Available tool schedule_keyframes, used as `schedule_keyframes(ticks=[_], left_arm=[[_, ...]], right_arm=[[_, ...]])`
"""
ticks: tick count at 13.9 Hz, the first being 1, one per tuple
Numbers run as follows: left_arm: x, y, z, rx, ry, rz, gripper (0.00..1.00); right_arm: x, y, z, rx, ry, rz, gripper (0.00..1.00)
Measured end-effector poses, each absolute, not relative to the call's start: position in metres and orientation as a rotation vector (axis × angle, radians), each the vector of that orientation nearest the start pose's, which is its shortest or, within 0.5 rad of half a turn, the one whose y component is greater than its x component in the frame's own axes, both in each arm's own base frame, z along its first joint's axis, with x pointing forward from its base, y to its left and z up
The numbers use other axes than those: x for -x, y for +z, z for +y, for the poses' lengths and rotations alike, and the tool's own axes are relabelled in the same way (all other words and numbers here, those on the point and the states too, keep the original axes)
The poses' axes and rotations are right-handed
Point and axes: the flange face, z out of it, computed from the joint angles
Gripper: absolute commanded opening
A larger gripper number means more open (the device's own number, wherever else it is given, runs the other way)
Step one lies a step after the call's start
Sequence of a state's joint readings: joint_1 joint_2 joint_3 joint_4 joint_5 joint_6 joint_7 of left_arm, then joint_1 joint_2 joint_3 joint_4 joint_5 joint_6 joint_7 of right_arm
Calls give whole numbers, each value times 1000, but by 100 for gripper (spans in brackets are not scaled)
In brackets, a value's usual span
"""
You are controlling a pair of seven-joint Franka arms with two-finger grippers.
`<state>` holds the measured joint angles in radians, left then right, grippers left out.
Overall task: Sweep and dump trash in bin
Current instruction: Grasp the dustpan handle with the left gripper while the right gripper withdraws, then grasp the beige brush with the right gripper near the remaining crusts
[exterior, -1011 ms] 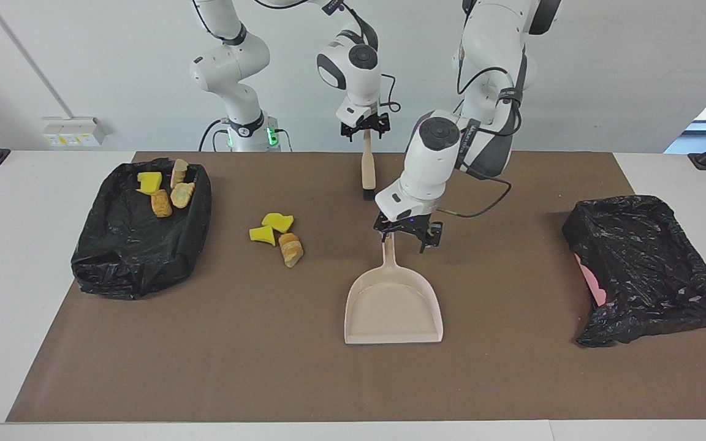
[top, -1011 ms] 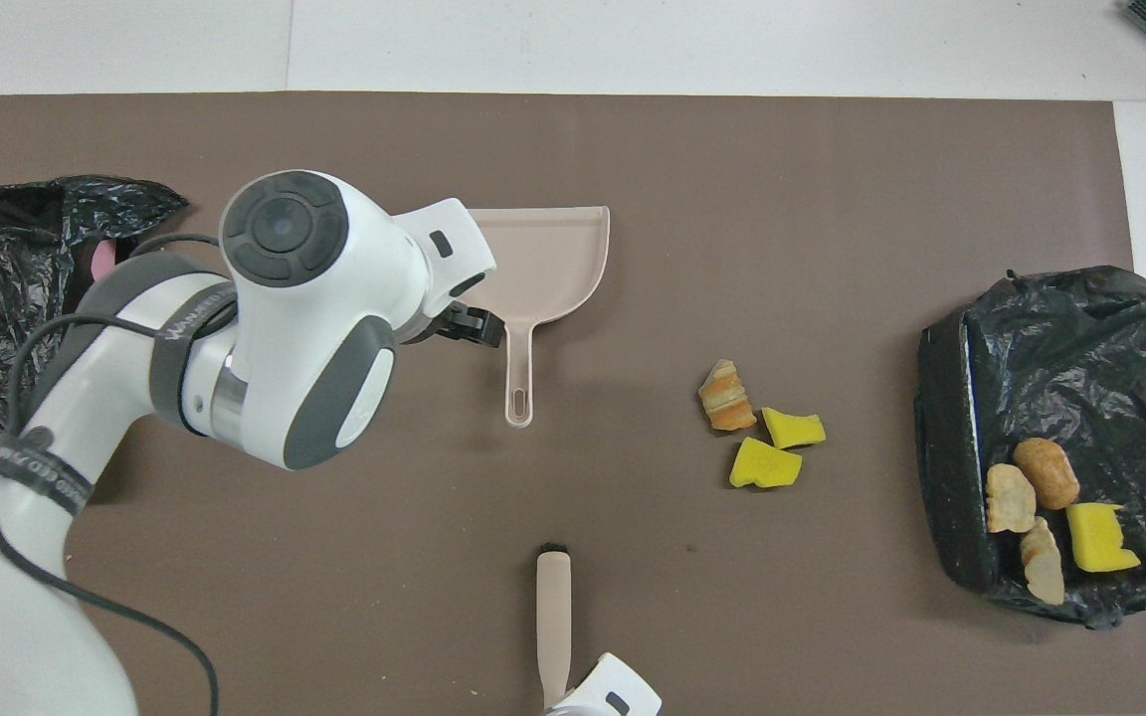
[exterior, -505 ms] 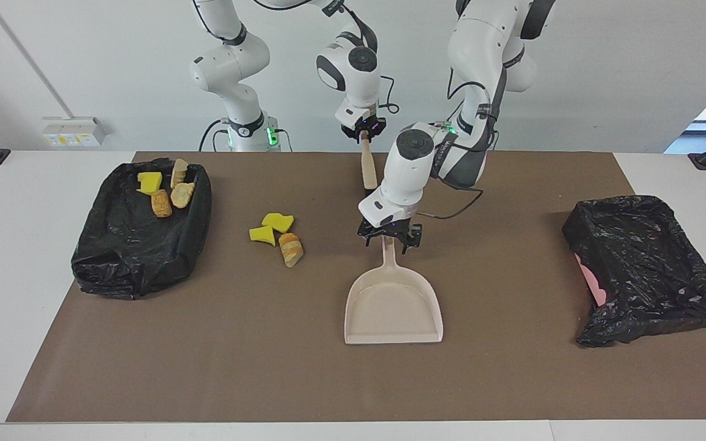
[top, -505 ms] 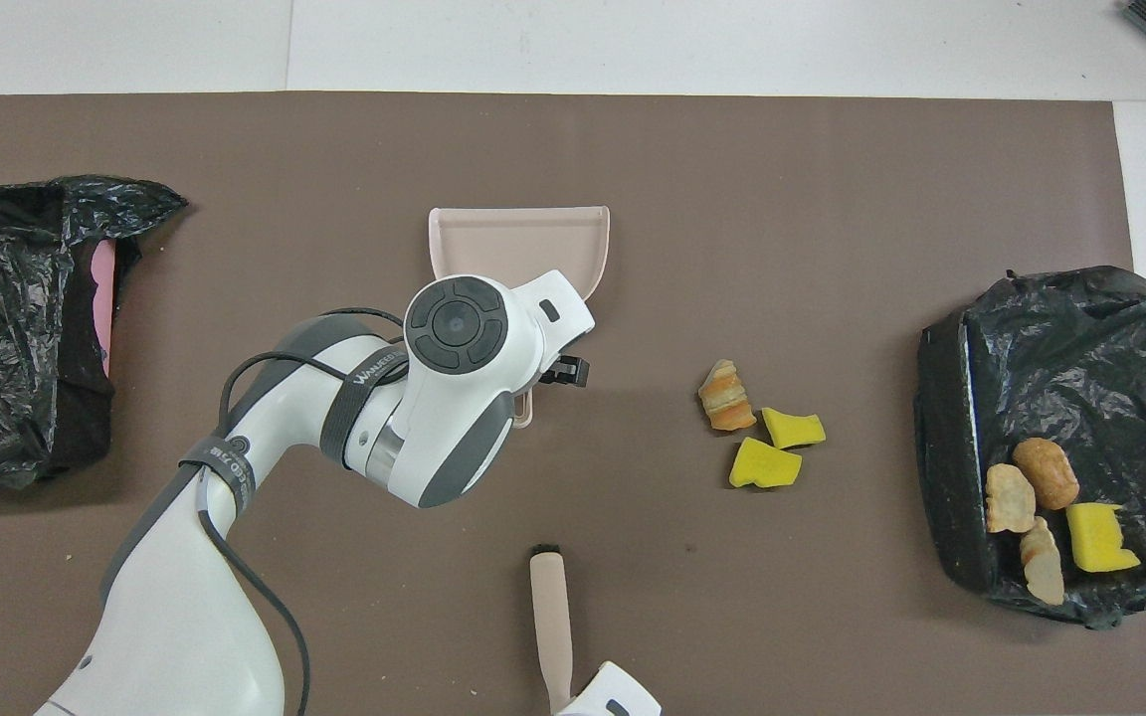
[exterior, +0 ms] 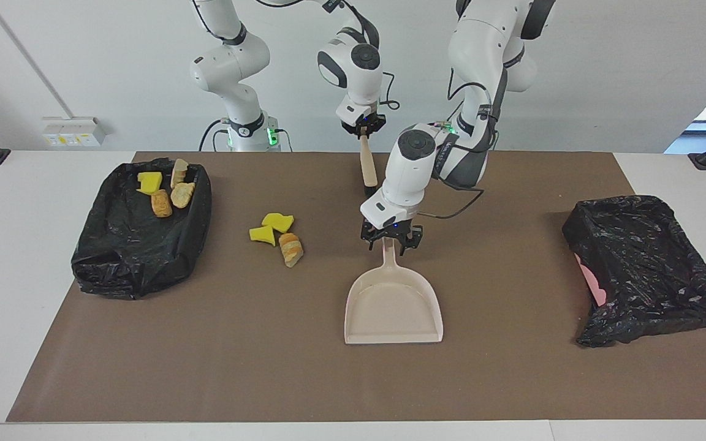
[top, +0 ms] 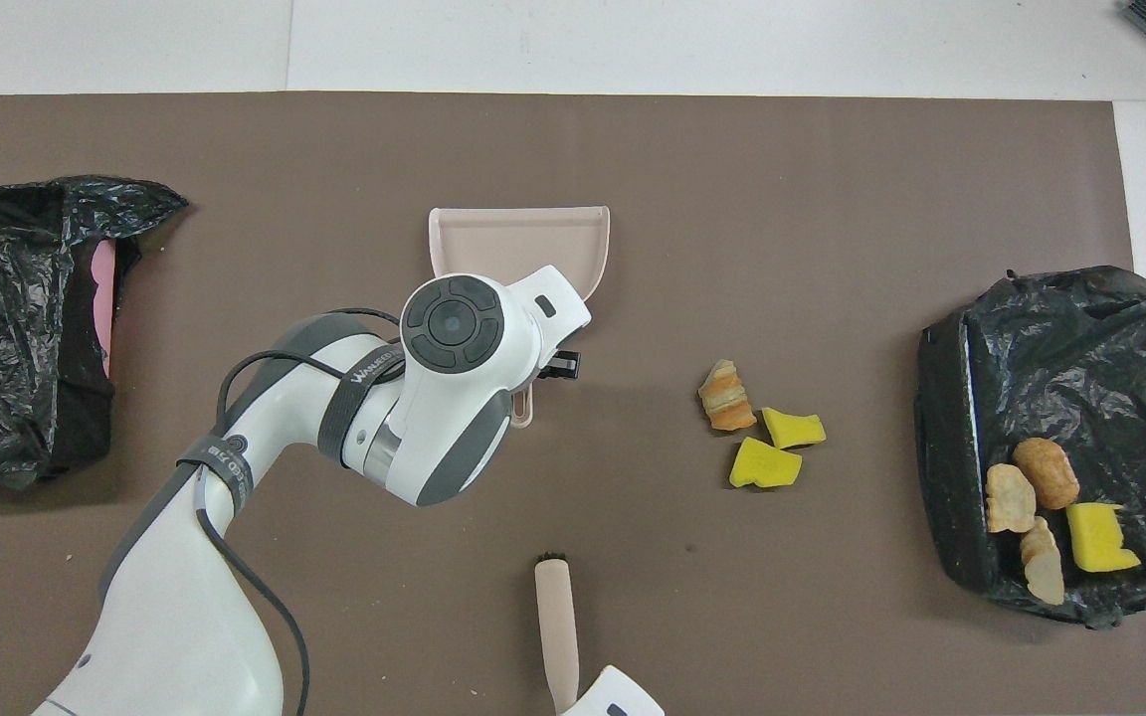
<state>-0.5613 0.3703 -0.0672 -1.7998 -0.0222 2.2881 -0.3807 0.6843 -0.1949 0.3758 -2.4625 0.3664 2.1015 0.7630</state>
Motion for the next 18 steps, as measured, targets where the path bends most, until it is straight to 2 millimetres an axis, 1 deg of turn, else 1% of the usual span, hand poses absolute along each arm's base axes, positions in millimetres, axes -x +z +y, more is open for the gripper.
schedule_keyframes(ticks=[1, 3, 4, 6, 8, 9, 10, 12, 13, 15, 16, 18], left_arm=[[-532, 354, -382, 3204, -142, 376, 25], [-533, 354, -381, 3184, -160, 399, 17], [-534, 355, -380, 3181, -164, 402, 15], [-536, 357, -377, 3170, -175, 453, 14], [-539, 366, -372, 3143, -189, 571, 12], [-539, 372, -368, 3116, -181, 658, 9], [-537, 379, -363, 3073, -156, 777, 4], [-536, 389, -353, 2938, -127, 1050, 0], [-536, 392, -348, 2870, -113, 1173, 0], [-539, 392, -339, 2758, -70, 1377, 0], [-540, 390, -335, 2709, -49, 1464, 0], [-539, 387, -328, 2601, 12, 1640, 0]], right_arm=[[-203, 364, 381, 3125, 450, -108, 0], [-209, 388, 362, 3161, 422, -90, 0], [-210, 395, 355, 3166, 409, -76, 0], [-211, 398, 349, 3189, 377, -85, 0], [-213, 397, 342, 3237, 377, -100, 0], [-221, 398, 332, 3251, 394, -54, 0], [-240, 399, 315, 3255, 402, 1, 0], [-285, 398, 272, 3282, 372, 5, 0], [-304, 396, 251, 3320, 350, -3, 0], [-334, 390, 215, 3407, 298, -34, 0], [-346, 387, 200, 3433, 284, -68, 0], [-366, 380, 168, 3432, 331, -164, 0]])
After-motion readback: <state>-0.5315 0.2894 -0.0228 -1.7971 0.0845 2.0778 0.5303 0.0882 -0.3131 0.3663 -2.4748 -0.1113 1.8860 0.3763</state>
